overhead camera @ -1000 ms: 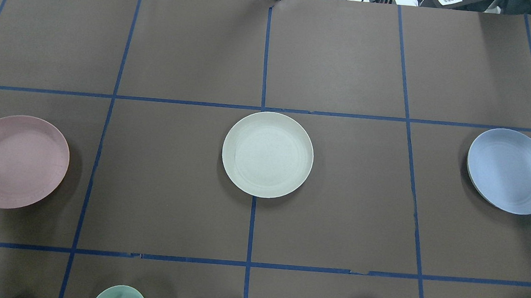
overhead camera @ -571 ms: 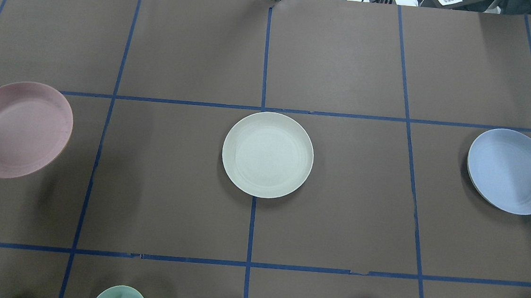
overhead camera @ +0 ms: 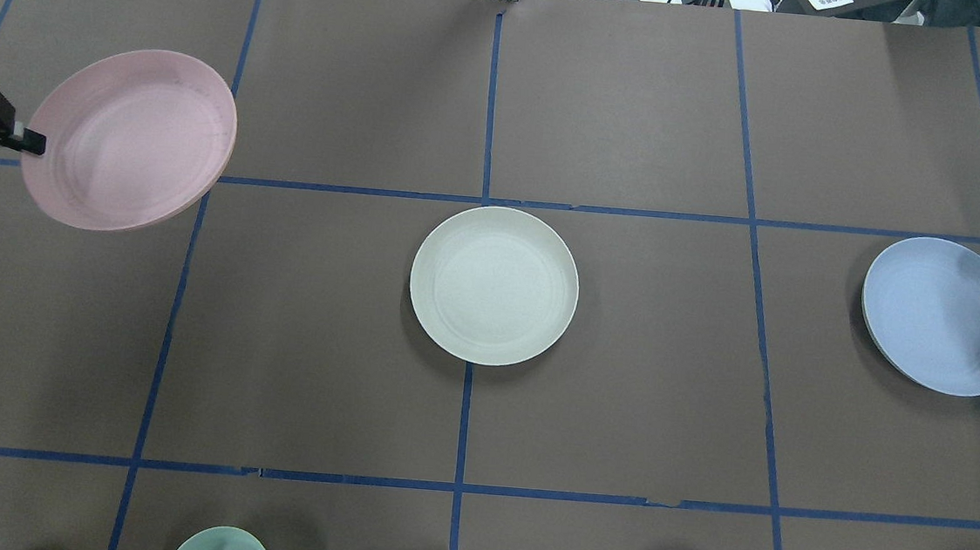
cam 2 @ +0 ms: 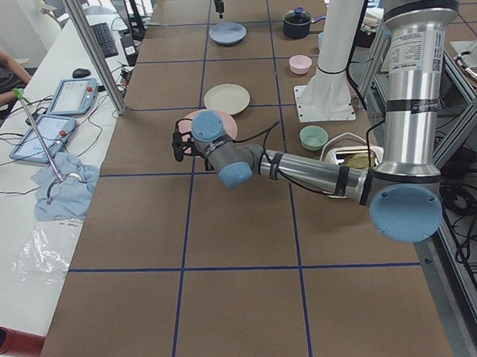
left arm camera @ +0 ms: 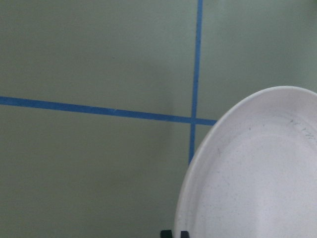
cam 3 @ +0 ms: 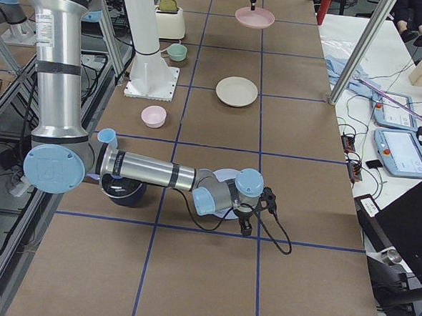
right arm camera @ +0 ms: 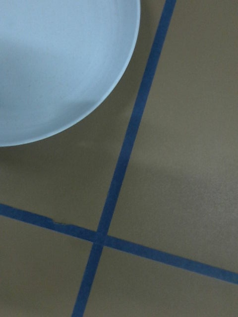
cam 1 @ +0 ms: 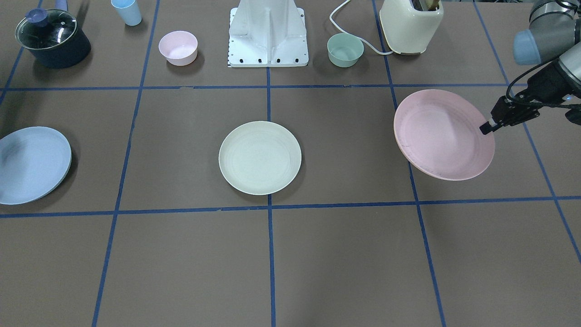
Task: Stack three plates with pink and blue
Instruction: 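Lift the pink plate with the left gripper and carry it toward the cream plate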
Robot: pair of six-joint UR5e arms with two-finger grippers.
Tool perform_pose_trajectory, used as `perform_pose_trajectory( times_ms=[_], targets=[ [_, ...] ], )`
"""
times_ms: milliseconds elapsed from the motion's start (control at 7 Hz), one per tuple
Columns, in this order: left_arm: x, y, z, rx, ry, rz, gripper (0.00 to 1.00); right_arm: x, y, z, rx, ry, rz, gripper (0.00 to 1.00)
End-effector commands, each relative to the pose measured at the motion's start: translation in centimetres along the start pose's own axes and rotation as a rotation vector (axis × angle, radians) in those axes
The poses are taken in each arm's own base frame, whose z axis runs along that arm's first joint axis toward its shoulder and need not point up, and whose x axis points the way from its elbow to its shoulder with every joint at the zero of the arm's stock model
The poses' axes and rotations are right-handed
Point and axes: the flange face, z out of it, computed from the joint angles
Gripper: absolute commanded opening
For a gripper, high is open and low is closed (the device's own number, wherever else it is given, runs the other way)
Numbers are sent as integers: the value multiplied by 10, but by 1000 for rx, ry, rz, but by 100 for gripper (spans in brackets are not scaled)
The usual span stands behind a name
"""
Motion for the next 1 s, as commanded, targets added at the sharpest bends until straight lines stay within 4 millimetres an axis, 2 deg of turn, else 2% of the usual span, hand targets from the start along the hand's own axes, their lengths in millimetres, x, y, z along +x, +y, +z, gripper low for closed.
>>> perform_pose_trajectory(
  times_ms=[0, 143, 286, 429, 571, 714, 857],
  targets=[
    [63, 6, 21, -29, 47, -48, 0, -8, 8, 29, -22, -6, -20, 98],
    [77, 16, 25, -37, 57, -46, 0, -21, 4, 36, -32, -11, -42, 93],
    [78, 16, 26, -29, 55, -44, 0, -25, 2, 33, -25, -17, -47, 83],
    [79, 17, 29, -27, 54, -43, 0, -28, -3, 32, -23, -18, -48, 59],
    [85, 22, 35, -38, 56, -58, 0, -32, -10, 31, -18, -23, -53, 22],
    [92, 28, 39, -31, 58, -50, 0, -29, -6, 33, -22, -22, -50, 1],
    [94, 34, 50, -36, 50, -63, 0, -28, -2, 33, -25, -24, -48, 0]
  ],
)
